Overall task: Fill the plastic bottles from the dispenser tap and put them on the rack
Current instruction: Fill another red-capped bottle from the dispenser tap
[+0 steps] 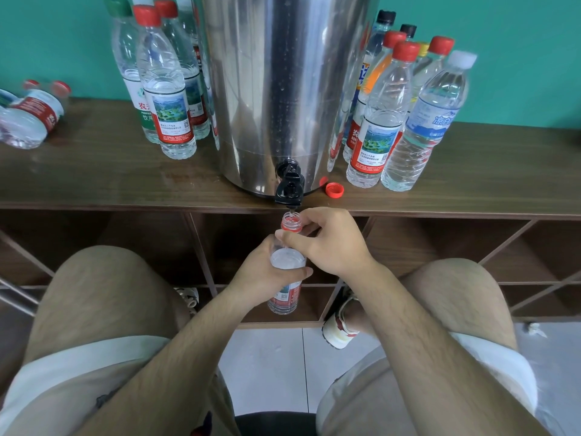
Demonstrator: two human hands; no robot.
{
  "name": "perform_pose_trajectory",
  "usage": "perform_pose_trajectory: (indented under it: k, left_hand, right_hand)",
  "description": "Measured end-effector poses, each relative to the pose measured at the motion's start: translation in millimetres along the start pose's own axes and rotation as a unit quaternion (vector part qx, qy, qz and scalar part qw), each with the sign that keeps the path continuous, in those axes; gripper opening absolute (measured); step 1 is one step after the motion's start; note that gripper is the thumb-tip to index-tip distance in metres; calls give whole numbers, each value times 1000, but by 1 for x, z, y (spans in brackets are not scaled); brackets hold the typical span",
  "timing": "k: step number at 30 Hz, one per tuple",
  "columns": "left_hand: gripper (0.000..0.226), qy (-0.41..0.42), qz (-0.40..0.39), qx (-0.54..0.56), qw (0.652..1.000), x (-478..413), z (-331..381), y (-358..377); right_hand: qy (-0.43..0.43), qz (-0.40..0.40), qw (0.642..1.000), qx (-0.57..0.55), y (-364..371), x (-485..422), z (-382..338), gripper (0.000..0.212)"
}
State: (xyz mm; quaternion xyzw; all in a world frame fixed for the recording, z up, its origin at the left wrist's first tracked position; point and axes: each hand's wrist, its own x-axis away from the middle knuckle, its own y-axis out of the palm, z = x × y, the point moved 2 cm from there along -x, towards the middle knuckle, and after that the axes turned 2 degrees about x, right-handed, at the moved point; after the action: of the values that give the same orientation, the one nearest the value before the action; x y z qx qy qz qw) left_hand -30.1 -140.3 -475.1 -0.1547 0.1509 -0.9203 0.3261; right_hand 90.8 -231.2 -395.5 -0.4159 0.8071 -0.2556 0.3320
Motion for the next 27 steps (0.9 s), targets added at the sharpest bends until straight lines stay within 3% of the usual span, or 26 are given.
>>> perform_pose_trajectory:
  k: [27]
  left_hand:
    - [74,2,3,7,1000,4,2,-1]
  right_hand:
    - [11,-6,1000,-9,1,0,1,31]
